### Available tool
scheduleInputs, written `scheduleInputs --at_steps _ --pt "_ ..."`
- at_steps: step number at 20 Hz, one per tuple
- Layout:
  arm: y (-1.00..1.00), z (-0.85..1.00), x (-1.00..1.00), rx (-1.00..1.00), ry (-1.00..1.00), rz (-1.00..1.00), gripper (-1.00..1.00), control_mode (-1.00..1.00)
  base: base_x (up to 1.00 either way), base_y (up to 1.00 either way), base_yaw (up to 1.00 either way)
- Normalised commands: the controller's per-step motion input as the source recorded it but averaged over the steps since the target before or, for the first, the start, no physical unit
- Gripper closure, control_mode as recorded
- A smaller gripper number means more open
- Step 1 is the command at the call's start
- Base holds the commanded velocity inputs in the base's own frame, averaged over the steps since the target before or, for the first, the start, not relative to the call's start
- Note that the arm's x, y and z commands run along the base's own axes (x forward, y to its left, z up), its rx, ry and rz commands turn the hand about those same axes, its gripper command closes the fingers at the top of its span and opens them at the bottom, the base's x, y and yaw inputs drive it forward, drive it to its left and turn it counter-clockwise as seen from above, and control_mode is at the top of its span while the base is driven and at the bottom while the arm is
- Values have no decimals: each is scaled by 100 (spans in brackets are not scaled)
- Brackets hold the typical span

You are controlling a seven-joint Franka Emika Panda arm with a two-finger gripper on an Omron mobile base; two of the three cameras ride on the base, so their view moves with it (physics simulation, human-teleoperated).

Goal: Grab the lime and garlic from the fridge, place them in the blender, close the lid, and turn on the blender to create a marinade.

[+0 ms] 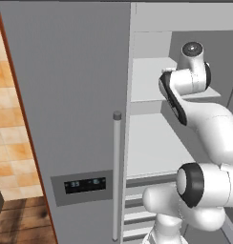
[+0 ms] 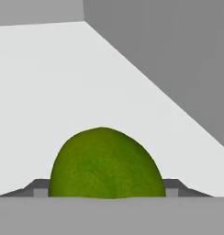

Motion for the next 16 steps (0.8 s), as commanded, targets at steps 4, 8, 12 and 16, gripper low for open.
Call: scheduleInputs --at_steps 4,8,12,16 --pt "31 39 -86 0 -25 0 100 -100 0 0 0" --pt "73 23 -100 0 -2 1 100 -100 0 0 0" --pt "68 18 -100 0 3 5 100 -100 0 0 0" --pt "55 0 -100 4 3 8 100 -100 0 0 0"
